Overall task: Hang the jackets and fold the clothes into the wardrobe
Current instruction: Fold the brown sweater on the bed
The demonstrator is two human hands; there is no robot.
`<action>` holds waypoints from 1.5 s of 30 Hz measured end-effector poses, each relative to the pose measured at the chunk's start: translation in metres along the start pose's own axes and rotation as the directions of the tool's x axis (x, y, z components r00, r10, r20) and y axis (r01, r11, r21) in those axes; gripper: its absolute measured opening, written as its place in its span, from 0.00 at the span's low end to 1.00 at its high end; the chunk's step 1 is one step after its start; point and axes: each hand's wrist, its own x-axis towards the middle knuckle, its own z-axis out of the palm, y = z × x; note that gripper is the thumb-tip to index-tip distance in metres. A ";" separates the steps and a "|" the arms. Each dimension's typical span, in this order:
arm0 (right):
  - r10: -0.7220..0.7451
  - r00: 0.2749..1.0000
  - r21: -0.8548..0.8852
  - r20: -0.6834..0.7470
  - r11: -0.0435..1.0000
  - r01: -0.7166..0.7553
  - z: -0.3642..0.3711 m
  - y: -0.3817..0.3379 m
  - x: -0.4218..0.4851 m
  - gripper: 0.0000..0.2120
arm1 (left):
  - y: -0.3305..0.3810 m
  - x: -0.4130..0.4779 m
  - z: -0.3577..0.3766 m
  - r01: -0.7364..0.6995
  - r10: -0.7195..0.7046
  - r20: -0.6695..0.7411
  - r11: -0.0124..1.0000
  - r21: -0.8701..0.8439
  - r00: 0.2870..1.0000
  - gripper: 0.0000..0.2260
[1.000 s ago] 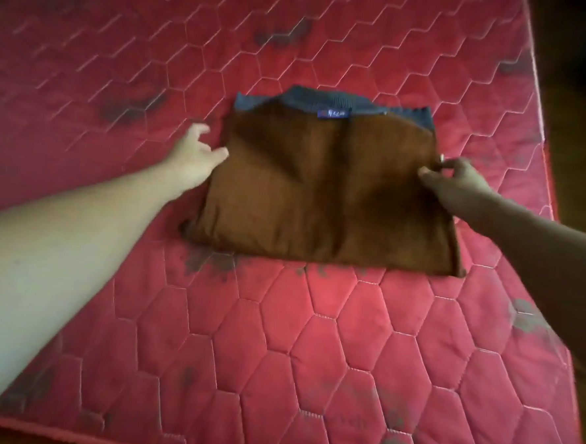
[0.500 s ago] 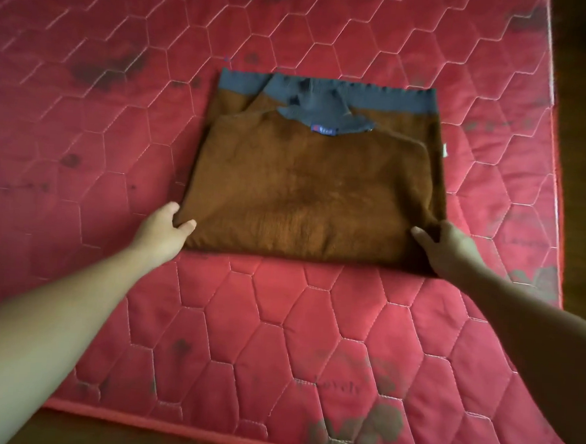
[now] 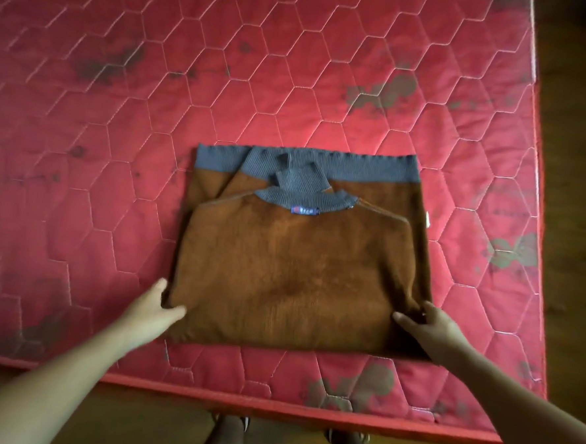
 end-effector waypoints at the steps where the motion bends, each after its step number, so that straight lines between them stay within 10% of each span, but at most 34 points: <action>1: 0.013 1.000 0.066 0.012 0.998 -0.014 -0.005 -0.007 0.003 0.17 | 0.012 0.002 -0.002 -0.038 0.036 -0.024 0.995 -0.088 0.999 0.34; 6: -0.041 0.997 0.466 -0.058 0.882 0.063 -0.039 -0.080 0.042 0.15 | 0.110 0.045 -0.020 -0.226 0.139 -0.211 0.849 -0.478 0.968 0.22; 19: -0.168 0.913 0.483 -0.373 0.805 0.345 -0.093 -0.181 0.088 0.06 | 0.186 0.077 -0.081 -0.548 0.386 -0.543 0.818 -0.171 0.746 0.07; 23: -0.206 0.885 0.314 -0.418 0.881 0.354 -0.098 -0.207 0.126 0.03 | 0.213 0.110 -0.092 -0.504 0.382 -0.526 0.857 -0.106 0.760 0.08; 27: -0.232 0.887 -0.171 -0.399 0.969 0.177 -0.066 -0.196 0.133 0.27 | 0.205 0.129 -0.067 -0.278 0.256 -0.429 0.960 0.011 0.867 0.27; 32: -0.710 0.680 -0.651 -0.185 0.606 0.457 0.000 -0.178 0.083 0.32 | 0.154 0.097 -0.021 -0.243 0.251 -0.524 0.966 0.085 0.814 0.37; 38: -0.598 0.801 -0.719 -0.026 0.568 0.400 0.043 -0.122 0.065 0.32 | 0.048 0.063 0.016 -0.253 0.428 -0.385 0.868 0.426 0.818 0.34; 41: -0.592 0.806 -0.733 -0.026 0.559 0.387 0.044 -0.131 0.063 0.32 | 0.042 0.050 0.019 -0.274 0.420 -0.446 0.894 0.356 0.791 0.35; 45: -0.668 0.734 -0.755 0.121 0.418 0.505 0.064 -0.142 0.045 0.35 | 0.064 0.047 -0.003 -0.275 0.196 -0.408 0.951 -0.144 0.892 0.39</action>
